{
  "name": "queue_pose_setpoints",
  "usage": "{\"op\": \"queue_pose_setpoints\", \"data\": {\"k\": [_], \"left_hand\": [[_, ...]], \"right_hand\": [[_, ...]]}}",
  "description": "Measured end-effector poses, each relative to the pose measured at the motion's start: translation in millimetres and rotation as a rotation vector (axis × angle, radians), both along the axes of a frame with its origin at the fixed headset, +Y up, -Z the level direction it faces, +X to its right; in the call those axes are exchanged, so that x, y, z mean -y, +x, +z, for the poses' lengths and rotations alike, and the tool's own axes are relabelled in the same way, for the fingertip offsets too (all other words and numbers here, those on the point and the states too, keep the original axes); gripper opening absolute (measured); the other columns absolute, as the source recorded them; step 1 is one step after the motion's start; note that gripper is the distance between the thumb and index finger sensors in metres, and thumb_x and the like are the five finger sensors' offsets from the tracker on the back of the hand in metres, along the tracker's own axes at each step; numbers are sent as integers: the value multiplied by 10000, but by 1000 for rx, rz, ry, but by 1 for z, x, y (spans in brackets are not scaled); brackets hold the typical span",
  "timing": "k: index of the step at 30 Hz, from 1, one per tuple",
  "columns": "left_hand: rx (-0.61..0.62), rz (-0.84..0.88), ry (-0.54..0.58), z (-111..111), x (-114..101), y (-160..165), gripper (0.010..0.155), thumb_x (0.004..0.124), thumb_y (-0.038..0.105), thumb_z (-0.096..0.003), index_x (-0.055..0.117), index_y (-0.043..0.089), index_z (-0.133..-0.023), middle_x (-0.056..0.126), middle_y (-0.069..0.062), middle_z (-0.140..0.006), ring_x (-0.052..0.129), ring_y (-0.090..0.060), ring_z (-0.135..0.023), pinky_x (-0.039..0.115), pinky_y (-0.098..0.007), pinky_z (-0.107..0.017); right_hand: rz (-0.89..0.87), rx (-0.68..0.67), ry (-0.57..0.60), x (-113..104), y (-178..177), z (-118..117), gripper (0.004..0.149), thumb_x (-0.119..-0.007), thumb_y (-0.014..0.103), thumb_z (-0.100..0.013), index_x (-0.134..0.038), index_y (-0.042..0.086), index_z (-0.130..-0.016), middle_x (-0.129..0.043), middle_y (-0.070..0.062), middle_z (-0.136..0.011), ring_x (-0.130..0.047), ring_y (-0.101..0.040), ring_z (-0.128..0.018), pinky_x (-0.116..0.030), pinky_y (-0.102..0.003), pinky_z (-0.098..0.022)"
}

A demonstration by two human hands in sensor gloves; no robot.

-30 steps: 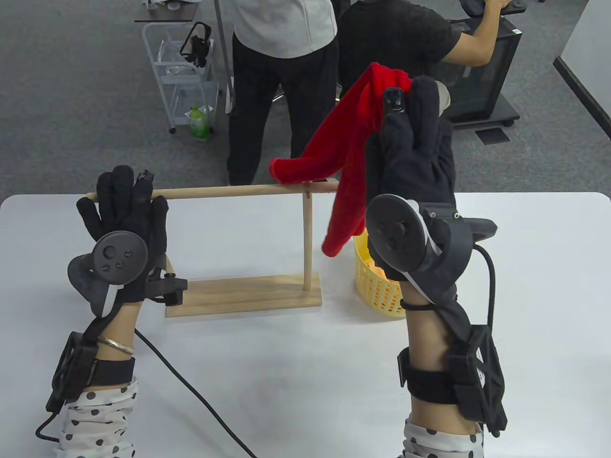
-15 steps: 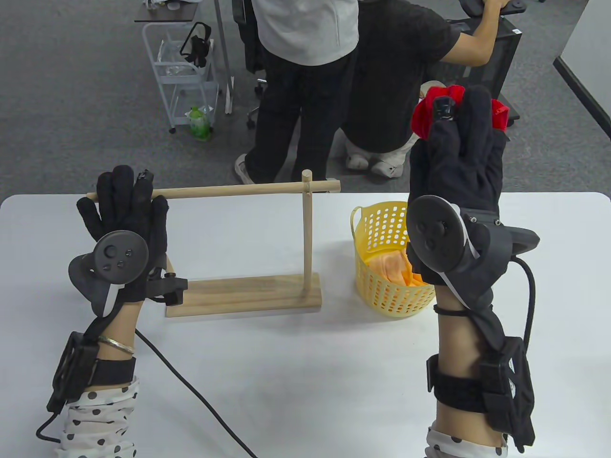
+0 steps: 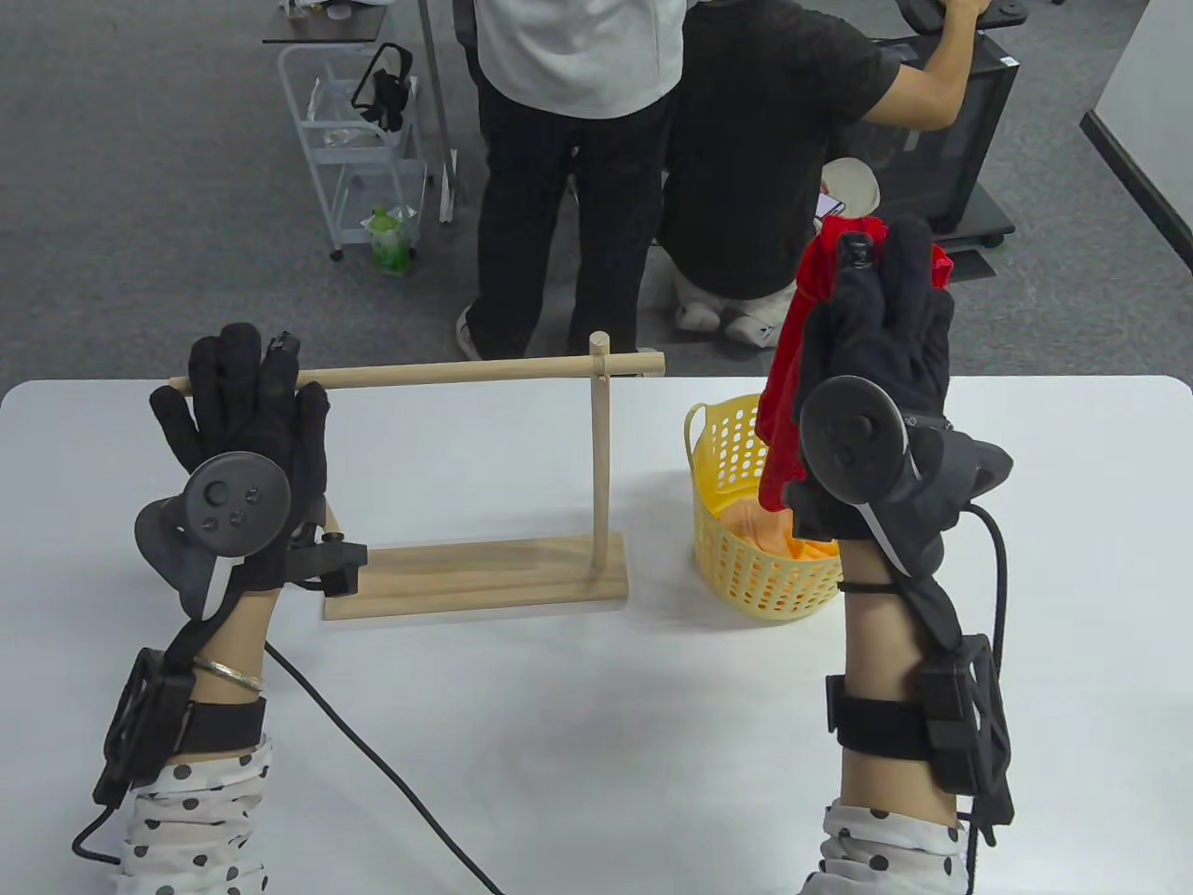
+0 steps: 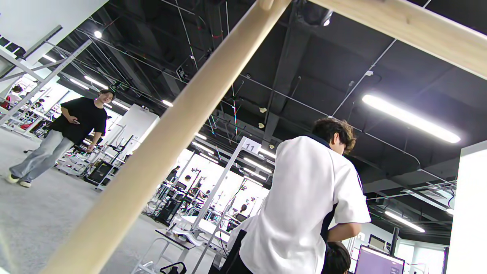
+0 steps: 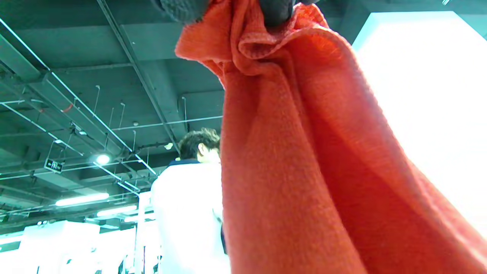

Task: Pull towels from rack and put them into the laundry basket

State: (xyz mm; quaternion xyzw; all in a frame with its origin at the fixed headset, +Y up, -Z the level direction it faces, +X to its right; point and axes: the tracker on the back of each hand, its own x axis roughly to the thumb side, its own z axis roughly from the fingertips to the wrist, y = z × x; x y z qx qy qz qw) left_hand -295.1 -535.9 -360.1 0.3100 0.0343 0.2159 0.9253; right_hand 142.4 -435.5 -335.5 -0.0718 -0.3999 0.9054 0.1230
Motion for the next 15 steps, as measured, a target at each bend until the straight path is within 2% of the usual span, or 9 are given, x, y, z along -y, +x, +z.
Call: {"op": "queue_pose_setpoints", "data": {"k": [8, 15], "left_hand": [[0, 3, 0, 0, 0, 0, 599, 440, 581, -647, 470, 368, -1206, 266, 140, -1328, 125, -118, -1244, -36, -440, -906], [0, 3, 2, 0, 0, 0, 599, 440, 581, -647, 473, 367, -1205, 264, 140, -1328, 126, -117, -1244, -36, -441, -905]], "right_hand": [[-44, -73, -176, 63, -1, -30, 576, -594, 446, -633, -437, 235, -1145, -239, -79, -1225, -464, -242, -1124, -402, -413, -870], [-40, -92, -349, 114, 1, -39, 597, -584, 477, -631, -463, 210, -1150, -264, -99, -1227, -452, -275, -1123, -394, -430, -865]]}}
